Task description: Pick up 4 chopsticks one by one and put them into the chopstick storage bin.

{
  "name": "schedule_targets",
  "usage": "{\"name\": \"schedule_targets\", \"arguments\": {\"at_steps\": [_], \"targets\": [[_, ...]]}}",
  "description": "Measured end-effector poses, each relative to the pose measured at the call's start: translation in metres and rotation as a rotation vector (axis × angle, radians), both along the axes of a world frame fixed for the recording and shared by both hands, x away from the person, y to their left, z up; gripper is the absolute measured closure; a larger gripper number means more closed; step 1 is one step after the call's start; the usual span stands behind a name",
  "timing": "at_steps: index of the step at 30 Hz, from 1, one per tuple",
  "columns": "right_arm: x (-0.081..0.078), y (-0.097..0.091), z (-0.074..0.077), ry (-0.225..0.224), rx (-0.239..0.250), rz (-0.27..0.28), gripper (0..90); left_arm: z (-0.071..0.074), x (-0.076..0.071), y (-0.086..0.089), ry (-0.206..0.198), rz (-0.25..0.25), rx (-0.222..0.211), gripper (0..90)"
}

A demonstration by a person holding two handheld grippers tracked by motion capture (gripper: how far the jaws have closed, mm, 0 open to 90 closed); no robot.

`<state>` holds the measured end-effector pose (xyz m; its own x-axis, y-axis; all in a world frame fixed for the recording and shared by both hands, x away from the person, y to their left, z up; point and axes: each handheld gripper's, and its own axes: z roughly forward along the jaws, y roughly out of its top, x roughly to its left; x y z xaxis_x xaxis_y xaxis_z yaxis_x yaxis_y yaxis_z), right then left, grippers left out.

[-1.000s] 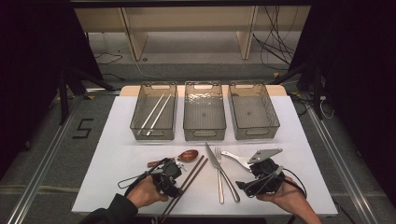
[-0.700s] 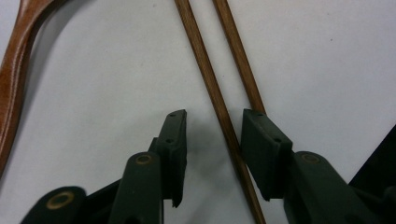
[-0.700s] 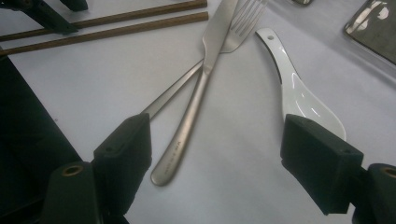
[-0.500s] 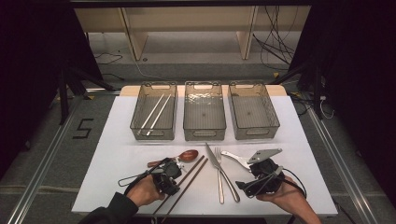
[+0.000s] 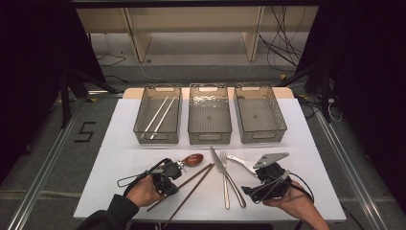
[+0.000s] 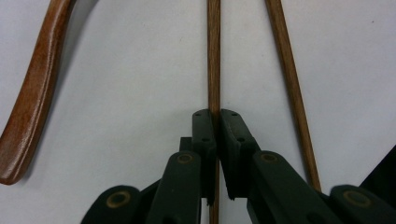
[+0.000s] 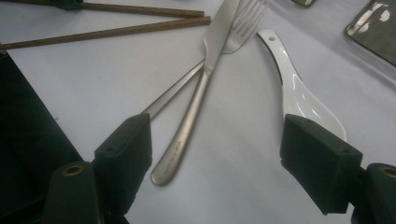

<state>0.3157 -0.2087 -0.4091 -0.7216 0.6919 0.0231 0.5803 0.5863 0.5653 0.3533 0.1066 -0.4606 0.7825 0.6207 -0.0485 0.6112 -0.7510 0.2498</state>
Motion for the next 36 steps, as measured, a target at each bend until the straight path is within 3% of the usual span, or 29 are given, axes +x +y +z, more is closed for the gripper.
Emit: {"name": "schedule_targets", "arguments": {"at_steps": [15,21,36], "targets": [[0.000,0.000,0.000,0.002,0.001,0.001,26.2,0.000,-0.001,0.000,-0.006,-0.005,0.003,84.4],[0.000,0.000,0.000,0.003,0.002,0.002,26.2,0.005,0.002,0.004,-0.009,0.006,-0.031,84.7],[0.000,0.000,0.000,0.004,0.005,0.001,26.2,0.037,-0.004,0.017,-0.061,-0.020,-0.104,84.7]]}}
